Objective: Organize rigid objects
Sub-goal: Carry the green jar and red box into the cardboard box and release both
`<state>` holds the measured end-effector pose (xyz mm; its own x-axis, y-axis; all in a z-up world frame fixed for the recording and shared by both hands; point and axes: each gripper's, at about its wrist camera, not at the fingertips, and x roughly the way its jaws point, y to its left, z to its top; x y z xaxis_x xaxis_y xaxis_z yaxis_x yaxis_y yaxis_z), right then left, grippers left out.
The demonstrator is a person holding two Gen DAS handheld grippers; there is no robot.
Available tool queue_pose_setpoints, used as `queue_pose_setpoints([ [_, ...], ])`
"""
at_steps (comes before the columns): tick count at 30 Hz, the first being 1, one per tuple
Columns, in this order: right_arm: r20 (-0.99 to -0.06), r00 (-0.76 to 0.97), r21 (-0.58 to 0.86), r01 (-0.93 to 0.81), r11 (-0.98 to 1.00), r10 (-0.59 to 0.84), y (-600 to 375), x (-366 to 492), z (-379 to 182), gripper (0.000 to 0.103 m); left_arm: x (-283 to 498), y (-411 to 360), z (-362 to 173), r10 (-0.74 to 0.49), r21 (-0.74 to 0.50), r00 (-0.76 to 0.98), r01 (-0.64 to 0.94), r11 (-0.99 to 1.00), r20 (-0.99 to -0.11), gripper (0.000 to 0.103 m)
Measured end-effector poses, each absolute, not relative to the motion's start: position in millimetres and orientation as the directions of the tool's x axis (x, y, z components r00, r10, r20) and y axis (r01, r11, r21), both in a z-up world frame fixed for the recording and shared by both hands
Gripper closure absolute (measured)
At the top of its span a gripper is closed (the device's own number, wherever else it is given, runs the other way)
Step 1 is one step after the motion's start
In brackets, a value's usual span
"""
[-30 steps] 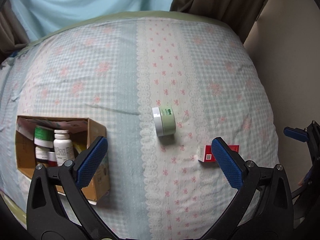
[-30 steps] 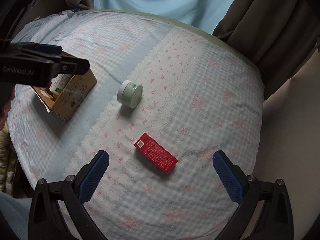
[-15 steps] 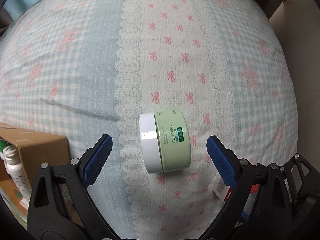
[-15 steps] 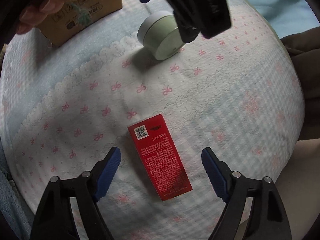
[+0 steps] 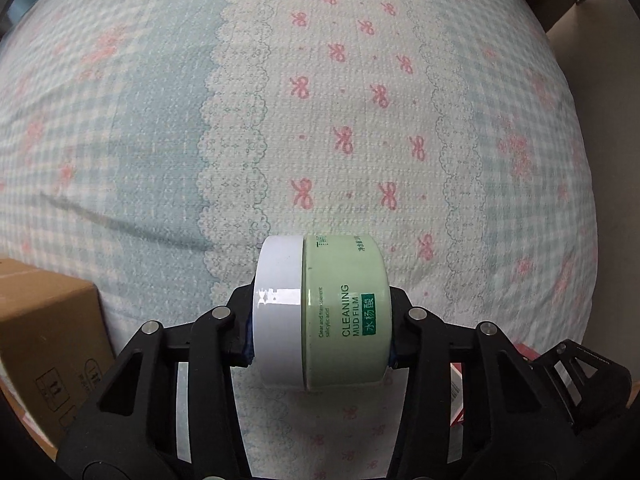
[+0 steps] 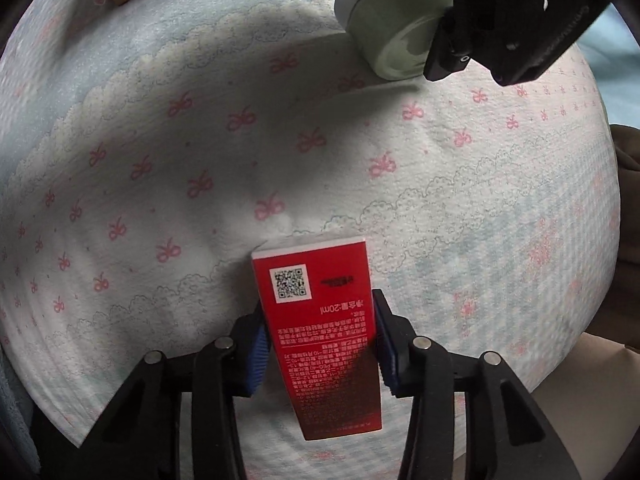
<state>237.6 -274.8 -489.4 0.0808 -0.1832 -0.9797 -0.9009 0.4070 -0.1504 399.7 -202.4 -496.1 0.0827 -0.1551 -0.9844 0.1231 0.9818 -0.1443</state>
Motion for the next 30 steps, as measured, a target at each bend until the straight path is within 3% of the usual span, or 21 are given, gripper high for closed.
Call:
queue_pose_setpoints([
  [16,-0.987,0.081,-0.151,-0.768,0.622,-0.14,-292.9,246.2,-455.2,0.064,382.6,-186.1,-443.9,-0.193,-0.176,0.175,0.108,0.979,-0.965,0.064],
  [30,-0.985,0.167,-0.125,-0.525,0.842,-0.042,-326.6,236.8,-330.7,0.064,332.9,-181.3,-312.6,-0.23,-0.191,0.302,0.152,0.97,-0.925,0.064],
])
